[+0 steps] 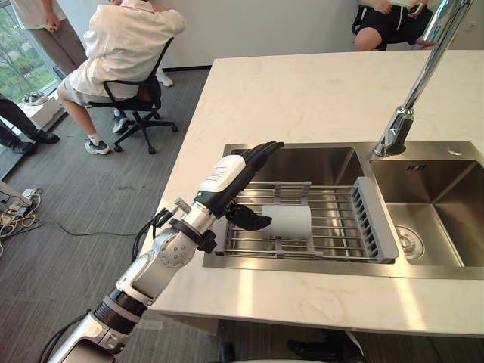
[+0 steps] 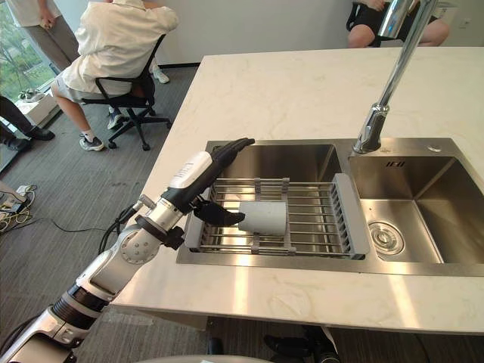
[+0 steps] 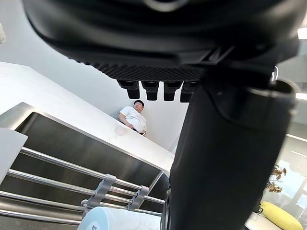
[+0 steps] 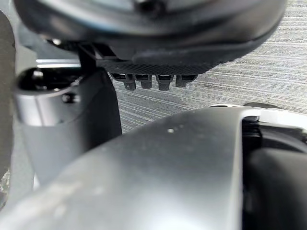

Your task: Walk over to the sink, pick up the cup, carry it to the dishwasher, place the cup inside the dishwasher, then close the dishwasher door

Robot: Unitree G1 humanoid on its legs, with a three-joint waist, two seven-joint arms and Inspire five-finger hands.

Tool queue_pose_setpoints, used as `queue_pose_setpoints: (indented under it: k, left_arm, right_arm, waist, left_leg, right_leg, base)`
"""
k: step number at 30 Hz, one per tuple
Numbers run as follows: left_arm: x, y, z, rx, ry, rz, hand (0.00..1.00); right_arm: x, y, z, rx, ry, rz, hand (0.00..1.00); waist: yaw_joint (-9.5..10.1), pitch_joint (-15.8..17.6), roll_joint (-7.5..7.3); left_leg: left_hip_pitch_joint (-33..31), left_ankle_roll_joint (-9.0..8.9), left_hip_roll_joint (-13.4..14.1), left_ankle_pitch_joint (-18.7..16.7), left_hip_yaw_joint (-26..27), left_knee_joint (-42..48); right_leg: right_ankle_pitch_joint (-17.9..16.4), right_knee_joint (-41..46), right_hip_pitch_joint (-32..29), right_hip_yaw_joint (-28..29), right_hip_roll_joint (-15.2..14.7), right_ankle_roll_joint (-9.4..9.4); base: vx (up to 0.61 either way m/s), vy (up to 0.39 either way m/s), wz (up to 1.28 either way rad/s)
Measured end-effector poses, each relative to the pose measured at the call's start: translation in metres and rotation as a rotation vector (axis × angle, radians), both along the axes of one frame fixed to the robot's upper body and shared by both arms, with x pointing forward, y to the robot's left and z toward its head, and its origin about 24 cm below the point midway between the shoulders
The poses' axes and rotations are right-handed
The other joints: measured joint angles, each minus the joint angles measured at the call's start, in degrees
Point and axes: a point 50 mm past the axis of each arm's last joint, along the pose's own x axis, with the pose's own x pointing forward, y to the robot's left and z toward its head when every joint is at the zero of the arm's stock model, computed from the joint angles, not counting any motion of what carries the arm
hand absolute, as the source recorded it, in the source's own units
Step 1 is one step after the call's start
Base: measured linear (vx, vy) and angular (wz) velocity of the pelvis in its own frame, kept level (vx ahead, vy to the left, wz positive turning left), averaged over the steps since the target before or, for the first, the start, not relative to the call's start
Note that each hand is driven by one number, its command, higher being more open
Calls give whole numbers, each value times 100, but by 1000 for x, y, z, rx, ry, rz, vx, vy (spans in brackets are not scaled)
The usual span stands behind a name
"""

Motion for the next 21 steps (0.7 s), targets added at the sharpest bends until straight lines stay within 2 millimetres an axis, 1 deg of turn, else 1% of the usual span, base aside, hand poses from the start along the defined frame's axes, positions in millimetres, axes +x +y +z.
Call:
queue_pose_setpoints:
  k: [5,7,14,18,21]
  left_arm:
    - [6,1,-9,60,37,8,100]
    - [7,1,-10,76,40,11,100]
    - [7,-7,-9,111,40,-29,100]
    - [4,-14,-14,122,63,-60,100]
    - [2,-19,-18,127,78,-79,100]
  right_arm:
    - [1,1,-1,2,4,-3,100]
    - [1,2,-1,2,5,-6,100]
    - [2,3,-1,3,7,-10,100]
    - [2,3,-2,2,10,-11,100]
    - [4,3,-3,2,15,-10,100]
  waist:
    - [-58,3,-32]
    - [-65,7,-49]
    - [-103,4,-76]
    - [-105,6,-80]
    - [-116,28,-115]
  left_leg:
    - [2,-2,-1,4,-7,0]
    - [2,-2,-1,4,-8,-2]
    - [1,-4,-5,8,-27,-31]
    - [1,-10,-5,12,-65,-37]
    - [2,-14,-3,31,-85,-53]
  right_leg:
    - [-1,-8,0,-5,-1,0]
    - [-1,-10,0,-6,-1,0]
    - [0,-30,17,-34,0,0]
    - [-1,-55,48,-79,4,0]
    - [-1,-58,52,-98,5,-1]
  base:
    - [-33,-1,0]
    - [0,0,0]
    - [-1,-3,1]
    - [-10,-13,5]
    - [-3,-1,3]
